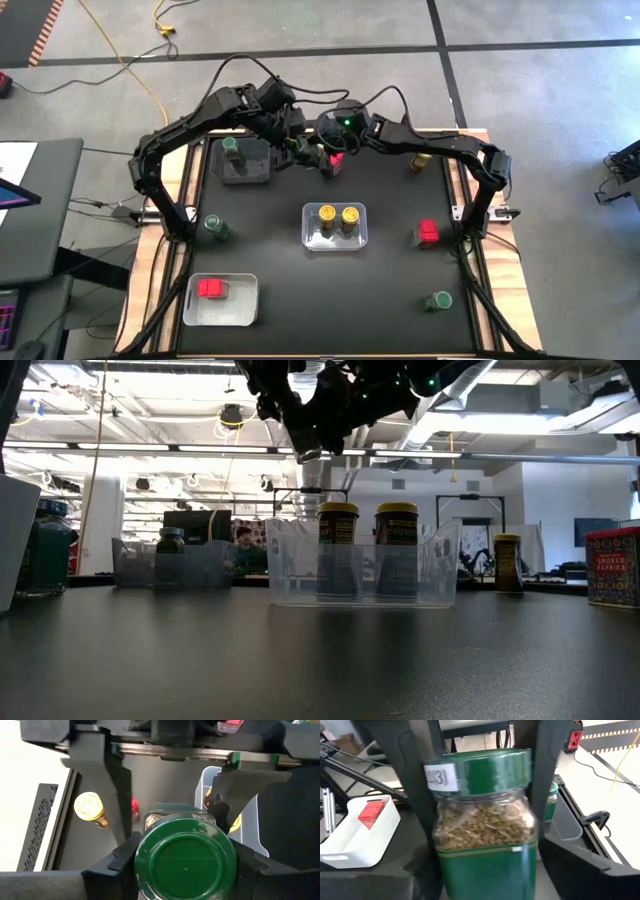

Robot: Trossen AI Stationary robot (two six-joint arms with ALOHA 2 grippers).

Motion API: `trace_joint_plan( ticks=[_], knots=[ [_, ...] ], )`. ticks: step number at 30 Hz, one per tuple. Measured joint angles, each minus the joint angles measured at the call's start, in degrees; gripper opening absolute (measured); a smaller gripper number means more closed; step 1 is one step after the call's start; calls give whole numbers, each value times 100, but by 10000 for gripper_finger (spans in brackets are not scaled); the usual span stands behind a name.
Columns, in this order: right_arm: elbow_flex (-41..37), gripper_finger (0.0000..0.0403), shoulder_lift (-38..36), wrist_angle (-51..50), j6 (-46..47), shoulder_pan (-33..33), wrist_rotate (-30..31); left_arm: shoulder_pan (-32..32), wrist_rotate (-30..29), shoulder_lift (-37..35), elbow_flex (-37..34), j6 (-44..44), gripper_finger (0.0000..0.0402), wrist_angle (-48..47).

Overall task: Sort spices by type
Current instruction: Put the green seasoning bottle into the black bin

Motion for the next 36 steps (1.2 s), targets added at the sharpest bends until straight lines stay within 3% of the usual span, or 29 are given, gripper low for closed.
trace_joint_plan(
  ticks=[6, 15, 21, 25, 29, 36],
  knots=[
    [11, 396, -10, -184, 7, -64, -4, 153, -216, 11, 0, 64, 194, -53],
    [10, 385, -11, -1315, 11, -324, -5, 865, -256, -312, -2, 554, 195, -767],
    [9, 386, -9, -1768, 14, -442, -7, 1524, -270, -495, 0, 1400, 194, -1651],
    [7, 386, -7, -1742, 11, -392, -7, 1715, -854, -429, -59, 2131, 194, -2404],
    [2, 386, -4, -1741, -28, -333, -11, 1750, -1351, -404, -423, 2229, 194, -2408],
    [0, 386, -4, -1735, -34, -309, -20, 1793, -1086, -422, -1310, 2318, 194, -1887]
  ],
)
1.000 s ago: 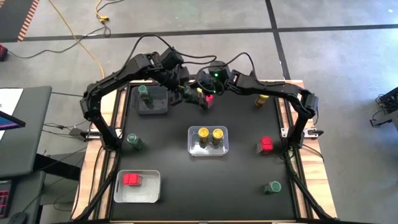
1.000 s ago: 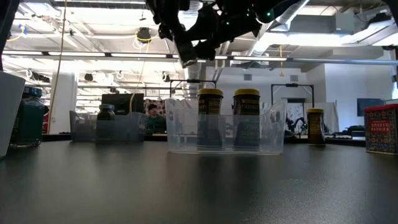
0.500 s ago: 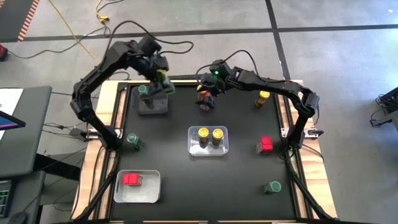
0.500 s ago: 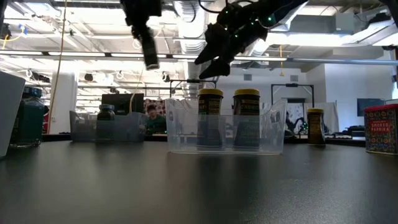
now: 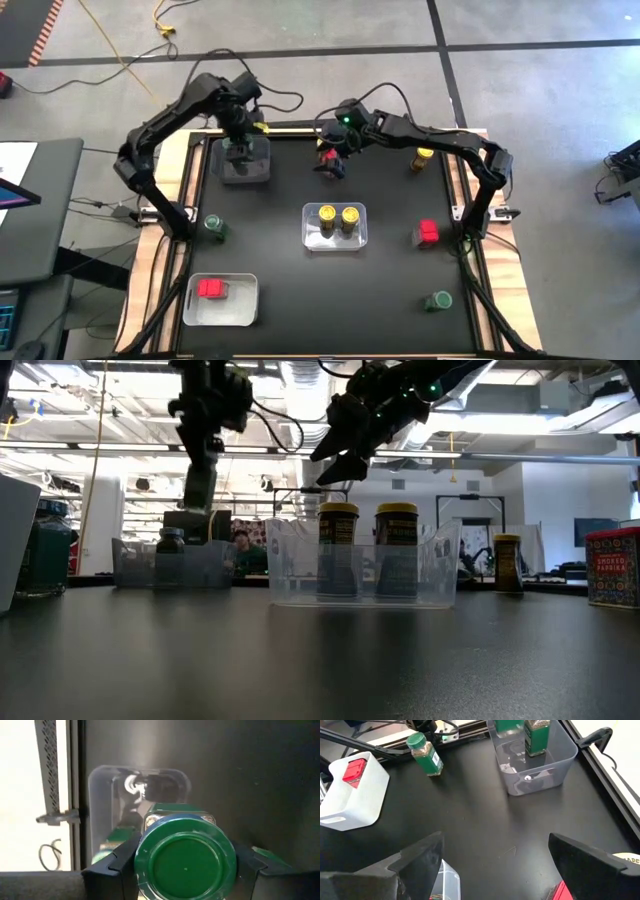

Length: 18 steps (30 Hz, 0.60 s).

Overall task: Sort spices by type
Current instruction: Put the green seasoning bottle into the black bin

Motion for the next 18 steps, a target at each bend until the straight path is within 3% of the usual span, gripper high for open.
trace_joint_plan(
  ticks=[10, 18],
  knots=[
    [-2, 386, 2, -9, 2, 11, 2, 176, 179, 2, -1128, 438, 194, 1018],
    [-2, 386, 7, -20, 39, 11, 4, 400, 284, 2, -1624, 742, 194, 1719]
  ],
)
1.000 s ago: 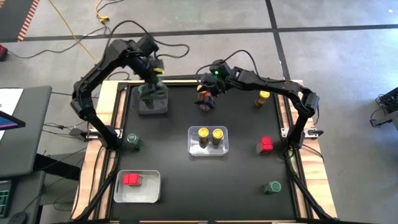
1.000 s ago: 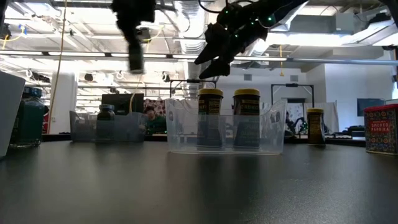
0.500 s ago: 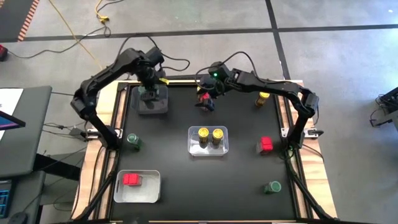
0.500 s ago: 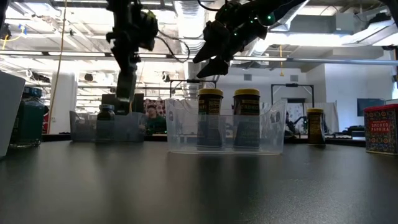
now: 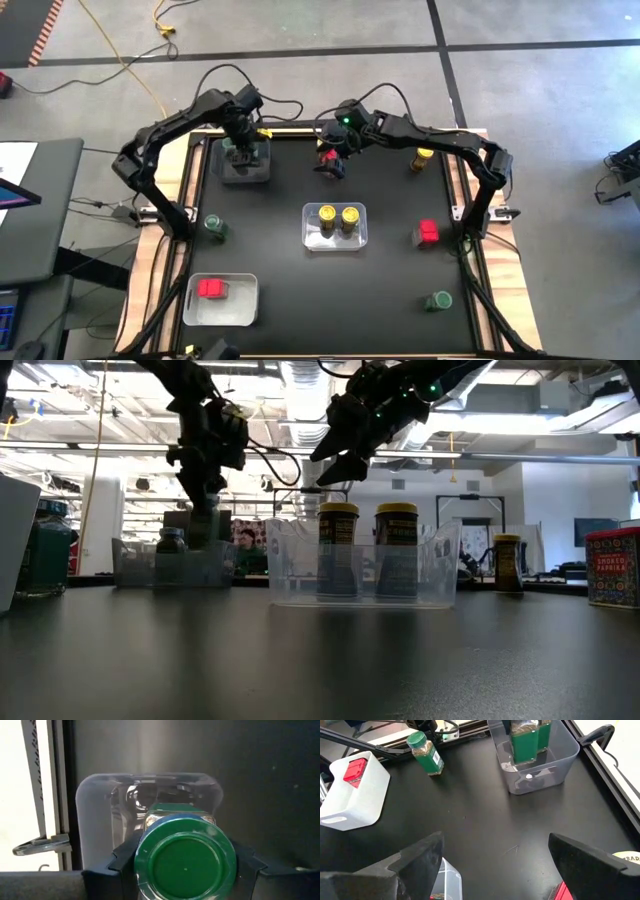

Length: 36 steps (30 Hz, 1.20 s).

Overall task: Sort spices by type
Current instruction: Put the green seasoning bottle into the black bin

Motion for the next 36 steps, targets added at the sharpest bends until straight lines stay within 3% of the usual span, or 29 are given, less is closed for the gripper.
trace_joint_plan(
  ticks=[20, 36],
  knots=[
    [-2, 386, 0, 20, 2, 0, 11, 491, 172, 0, -844, 601, 194, 1294],
    [-2, 386, 2, 248, 9, 0, 11, 820, 480, 0, -979, 641, 194, 1436]
  ],
)
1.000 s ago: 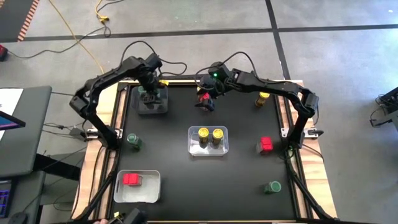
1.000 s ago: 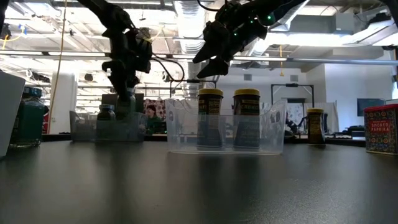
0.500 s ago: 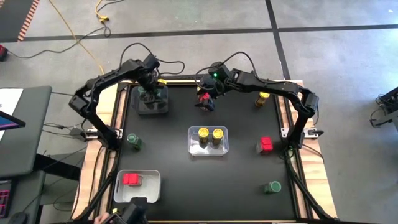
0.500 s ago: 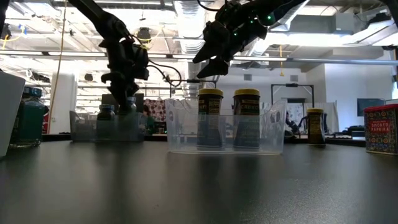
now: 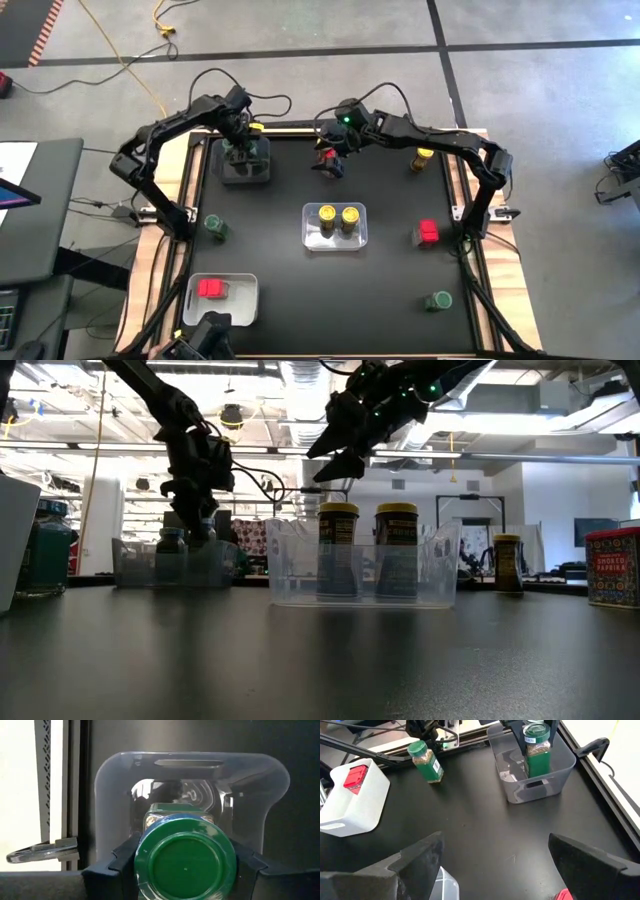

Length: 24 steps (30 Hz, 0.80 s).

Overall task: Sort spices by type
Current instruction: Put the green seasoning bottle into the black bin

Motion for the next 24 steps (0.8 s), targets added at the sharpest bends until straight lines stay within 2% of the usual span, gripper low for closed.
trace_joint_plan(
  ticks=[24],
  knots=[
    [0, 386, 0, 10, -2, 0, -1, 58, 136, 0, 0, 24, 194, 2]
  ],
)
